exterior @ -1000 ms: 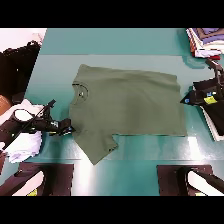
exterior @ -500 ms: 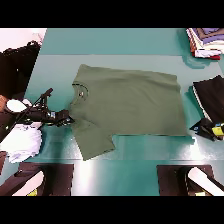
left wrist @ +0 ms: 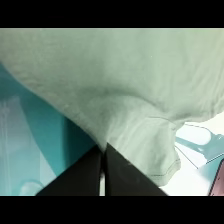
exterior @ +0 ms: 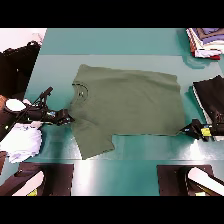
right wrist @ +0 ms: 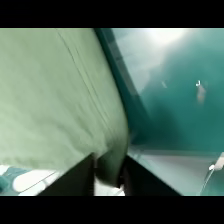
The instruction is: Fold the shirts.
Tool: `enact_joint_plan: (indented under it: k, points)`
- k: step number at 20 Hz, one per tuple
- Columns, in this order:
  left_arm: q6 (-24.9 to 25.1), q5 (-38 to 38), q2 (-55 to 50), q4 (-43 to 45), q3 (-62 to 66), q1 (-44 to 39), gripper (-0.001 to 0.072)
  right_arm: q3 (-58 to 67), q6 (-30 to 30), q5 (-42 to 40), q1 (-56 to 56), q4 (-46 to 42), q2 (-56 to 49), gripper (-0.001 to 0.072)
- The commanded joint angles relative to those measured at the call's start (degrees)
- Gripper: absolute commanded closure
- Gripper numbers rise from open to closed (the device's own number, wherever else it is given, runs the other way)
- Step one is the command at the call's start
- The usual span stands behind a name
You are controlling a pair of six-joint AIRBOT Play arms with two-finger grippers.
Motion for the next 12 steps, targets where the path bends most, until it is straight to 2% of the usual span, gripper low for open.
enact_joint_plan:
  k: [1,4,7,12]
  points:
    - [0.0,1.1,0.2,0.1,0.1,0.0,0.0687,-0.2,-0.1,-3.3,2.7,0.0,1.9,0.0678]
    - [-1.2,1.6,3.1,1.4,2.2,0.0,0.0687,1.6,-0.1,-2.9,4.3,0.0,7.8,0.0696]
    - [-3.3,-0.5,8.0,4.5,10.3,0.0,0.0687,10.2,0.0,-2.1,8.0,0.1,13.1,0.0696]
    - [-4.9,-6.9,11.8,5.9,38.3,0.0,0.0686,35.8,0.4,-1.8,16.9,0.0,17.7,0.0696]
